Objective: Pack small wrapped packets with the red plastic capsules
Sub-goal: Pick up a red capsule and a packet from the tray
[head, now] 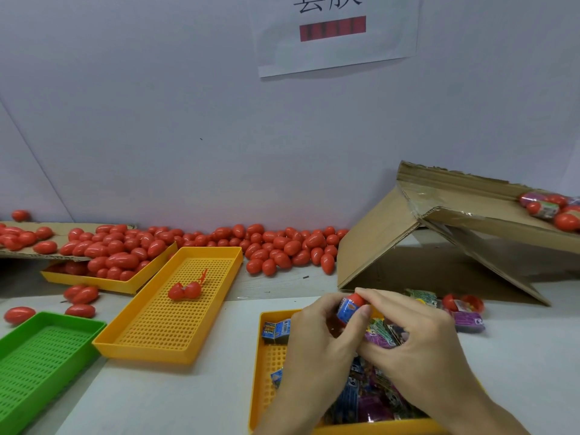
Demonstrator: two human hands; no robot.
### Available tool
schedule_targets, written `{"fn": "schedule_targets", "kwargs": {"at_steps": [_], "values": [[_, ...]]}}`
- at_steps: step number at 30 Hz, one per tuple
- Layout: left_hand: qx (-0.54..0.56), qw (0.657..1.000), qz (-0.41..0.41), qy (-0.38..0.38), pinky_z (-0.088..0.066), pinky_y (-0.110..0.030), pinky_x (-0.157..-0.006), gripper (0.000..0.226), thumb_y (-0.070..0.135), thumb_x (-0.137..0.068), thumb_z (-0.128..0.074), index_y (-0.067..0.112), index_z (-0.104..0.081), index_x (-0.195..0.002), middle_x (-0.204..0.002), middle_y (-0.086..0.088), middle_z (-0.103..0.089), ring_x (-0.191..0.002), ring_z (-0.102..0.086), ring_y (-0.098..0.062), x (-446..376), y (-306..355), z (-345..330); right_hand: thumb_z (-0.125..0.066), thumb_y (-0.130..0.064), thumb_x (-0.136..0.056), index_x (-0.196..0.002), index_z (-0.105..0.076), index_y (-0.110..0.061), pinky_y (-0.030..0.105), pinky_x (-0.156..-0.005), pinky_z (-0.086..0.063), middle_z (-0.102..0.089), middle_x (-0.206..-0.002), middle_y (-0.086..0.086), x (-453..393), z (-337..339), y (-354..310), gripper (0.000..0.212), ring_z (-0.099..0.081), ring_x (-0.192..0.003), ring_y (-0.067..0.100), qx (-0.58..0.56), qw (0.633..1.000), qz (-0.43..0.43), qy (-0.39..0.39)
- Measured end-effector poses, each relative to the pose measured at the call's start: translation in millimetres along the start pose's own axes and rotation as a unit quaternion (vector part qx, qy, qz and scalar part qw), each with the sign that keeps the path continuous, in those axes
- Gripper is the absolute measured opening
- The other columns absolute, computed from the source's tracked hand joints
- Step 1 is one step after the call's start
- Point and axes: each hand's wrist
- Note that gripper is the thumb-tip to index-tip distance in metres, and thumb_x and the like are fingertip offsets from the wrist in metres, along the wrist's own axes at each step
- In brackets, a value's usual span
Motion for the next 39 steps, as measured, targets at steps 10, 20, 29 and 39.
{"fn": "schedule_targets", "kwargs": {"at_steps": [10,20,29,39], "values": [[0.075,0.996,0.047,0.014,-0.057,-0.022,-0.068,0.017,0.038,-0.090,-0.064,0.025,-0.074,-0.095,-0.084,0.006,-0.074,-0.084,-0.072,-0.014,-1,6,-3,-0.072,-0.034,-0.068,-0.110,-0.074,-0.001,0.019,-0.086,-0.053,-0.075,-0.103,0.004,-2,-5,-5,0.053,-0.067,-0.096,0.009,0.035,0.999,0.022,0.026],[0.241,0.948,0.197,-0.071,-0.060,-0.030,-0.064,0.032,0.057,-0.081,-0.059,0.032,-0.077,-0.078,-0.074,0.001,-0.073,-0.072,-0.071,-0.014,0,11,-3,-0.079,-0.025,-0.072,-0.115,-0.067,-0.028,-0.001,-0.068,-0.045,-0.064,-0.103,-0.030,-6,2,-10,0.045,-0.063,-0.092,-0.012,-0.095,0.995,-0.008,0.004],[0.402,0.875,0.264,-0.063,-0.058,-0.029,-0.064,0.038,0.040,-0.080,-0.054,0.012,-0.080,-0.072,-0.070,-0.014,-0.070,-0.062,-0.068,-0.020,-5,7,2,-0.074,-0.049,-0.077,-0.122,-0.067,-0.030,0.012,-0.082,-0.053,-0.067,-0.109,-0.024,-4,-1,-7,0.049,-0.063,-0.107,0.002,-0.151,0.985,-0.072,-0.027],[0.384,0.874,0.296,-0.019,-0.062,-0.035,-0.067,0.051,0.040,-0.098,-0.050,-0.001,-0.078,-0.087,-0.088,-0.029,-0.072,-0.075,-0.073,-0.032,-6,6,5,-0.071,-0.042,-0.076,-0.127,-0.065,-0.028,0.018,-0.087,-0.054,-0.066,-0.109,-0.021,-3,-3,-8,0.053,-0.063,-0.108,0.004,-0.145,0.982,-0.108,-0.057]]}}
Point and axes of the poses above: each hand's wrist, its own x-axis away from the middle knuckle, its own z-axis out of the back of the hand, y = z × x
